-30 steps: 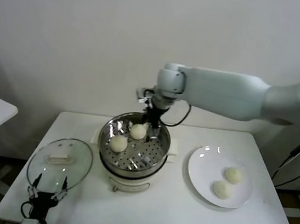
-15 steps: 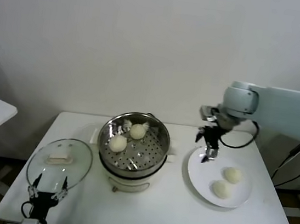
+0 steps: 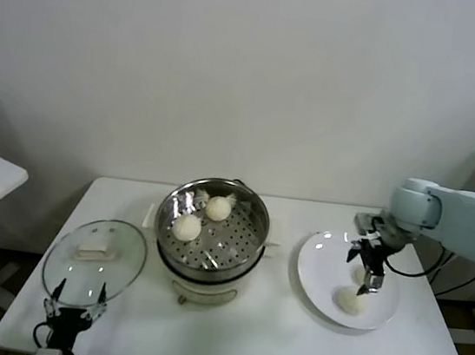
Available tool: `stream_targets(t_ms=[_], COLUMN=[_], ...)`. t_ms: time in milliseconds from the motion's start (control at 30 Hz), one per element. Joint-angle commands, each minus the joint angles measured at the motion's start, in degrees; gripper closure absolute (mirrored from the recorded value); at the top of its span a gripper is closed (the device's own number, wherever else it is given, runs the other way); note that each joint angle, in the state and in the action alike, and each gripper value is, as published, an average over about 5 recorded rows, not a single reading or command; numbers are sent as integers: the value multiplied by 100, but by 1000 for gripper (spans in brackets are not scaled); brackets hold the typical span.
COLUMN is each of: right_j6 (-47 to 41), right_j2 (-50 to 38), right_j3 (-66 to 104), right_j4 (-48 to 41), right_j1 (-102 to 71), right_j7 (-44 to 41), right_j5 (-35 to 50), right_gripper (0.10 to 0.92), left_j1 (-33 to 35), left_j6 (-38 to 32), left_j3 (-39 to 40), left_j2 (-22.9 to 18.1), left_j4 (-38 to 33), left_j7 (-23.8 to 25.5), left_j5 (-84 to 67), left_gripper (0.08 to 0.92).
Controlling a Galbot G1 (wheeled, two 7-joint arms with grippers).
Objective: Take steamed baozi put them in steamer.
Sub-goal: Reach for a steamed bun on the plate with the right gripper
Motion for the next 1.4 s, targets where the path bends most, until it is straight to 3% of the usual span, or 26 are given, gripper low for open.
stream_targets(t_ms=[33, 1400], right_j6=[88, 9], right_j2=[-203, -1], right_j3=[345, 1175], right_j4=[-368, -727], right_j1=[-796, -1709], right_j7=[17, 262], right_j5=[-516, -840], right_gripper=[203, 204], left_j1=[9, -16], left_j6=[-16, 7], left_j3=[2, 23], left_j2=[-5, 14], left_j4=[10, 47], left_j7=[1, 14], left_j5=[11, 7], left_gripper=[177, 177])
